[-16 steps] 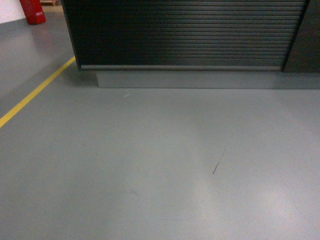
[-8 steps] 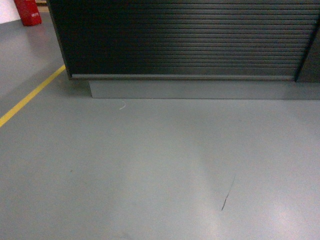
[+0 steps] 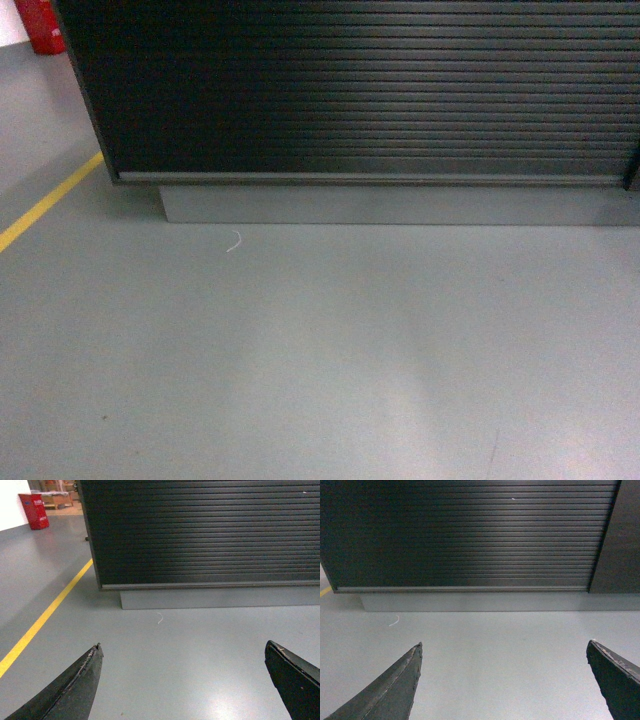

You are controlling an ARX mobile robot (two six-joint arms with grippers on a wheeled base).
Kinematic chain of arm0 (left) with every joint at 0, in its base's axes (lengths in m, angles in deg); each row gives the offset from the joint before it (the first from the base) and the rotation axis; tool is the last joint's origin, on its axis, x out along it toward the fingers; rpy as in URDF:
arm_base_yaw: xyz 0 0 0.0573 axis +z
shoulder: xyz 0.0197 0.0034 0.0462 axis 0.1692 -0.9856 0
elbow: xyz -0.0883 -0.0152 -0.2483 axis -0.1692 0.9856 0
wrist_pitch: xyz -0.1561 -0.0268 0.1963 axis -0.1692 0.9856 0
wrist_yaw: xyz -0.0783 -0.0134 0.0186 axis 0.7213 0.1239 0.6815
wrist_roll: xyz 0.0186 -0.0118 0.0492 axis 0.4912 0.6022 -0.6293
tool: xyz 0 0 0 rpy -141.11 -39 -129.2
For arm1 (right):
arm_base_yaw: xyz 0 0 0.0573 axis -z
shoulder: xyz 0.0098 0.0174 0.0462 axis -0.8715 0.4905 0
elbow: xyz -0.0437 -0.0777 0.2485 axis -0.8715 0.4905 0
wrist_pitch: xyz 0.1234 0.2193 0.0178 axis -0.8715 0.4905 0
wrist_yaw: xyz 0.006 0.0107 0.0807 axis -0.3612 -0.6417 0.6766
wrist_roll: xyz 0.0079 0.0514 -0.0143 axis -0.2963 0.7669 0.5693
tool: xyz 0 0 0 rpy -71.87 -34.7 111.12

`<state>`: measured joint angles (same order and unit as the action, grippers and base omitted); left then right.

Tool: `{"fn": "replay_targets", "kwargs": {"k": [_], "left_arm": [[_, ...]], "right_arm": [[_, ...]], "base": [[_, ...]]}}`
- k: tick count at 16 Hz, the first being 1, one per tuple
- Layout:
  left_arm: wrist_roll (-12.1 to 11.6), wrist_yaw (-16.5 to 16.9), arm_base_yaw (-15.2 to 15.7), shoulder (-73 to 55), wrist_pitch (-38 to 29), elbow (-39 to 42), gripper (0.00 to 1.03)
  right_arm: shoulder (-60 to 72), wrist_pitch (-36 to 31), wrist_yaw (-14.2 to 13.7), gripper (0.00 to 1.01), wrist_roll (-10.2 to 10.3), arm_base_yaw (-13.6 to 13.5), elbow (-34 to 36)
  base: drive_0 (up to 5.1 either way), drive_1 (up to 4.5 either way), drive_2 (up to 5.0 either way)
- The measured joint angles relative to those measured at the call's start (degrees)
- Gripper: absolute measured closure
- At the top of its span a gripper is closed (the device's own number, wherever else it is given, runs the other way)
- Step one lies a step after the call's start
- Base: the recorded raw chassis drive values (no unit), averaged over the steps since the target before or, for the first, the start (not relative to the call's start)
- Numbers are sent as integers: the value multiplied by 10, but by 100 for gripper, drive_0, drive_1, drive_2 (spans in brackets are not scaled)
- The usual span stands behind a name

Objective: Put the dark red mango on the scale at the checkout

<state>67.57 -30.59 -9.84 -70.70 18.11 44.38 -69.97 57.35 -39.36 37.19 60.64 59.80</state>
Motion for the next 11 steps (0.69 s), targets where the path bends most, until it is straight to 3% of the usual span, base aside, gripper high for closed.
{"fn": "replay_targets", "kwargs": {"k": [11], "left_arm": [[0,-1,0,0,-1,0,5]], "right_arm": [[0,0,0,3,0,0,0]], "base": [[2,431,-427]]}}
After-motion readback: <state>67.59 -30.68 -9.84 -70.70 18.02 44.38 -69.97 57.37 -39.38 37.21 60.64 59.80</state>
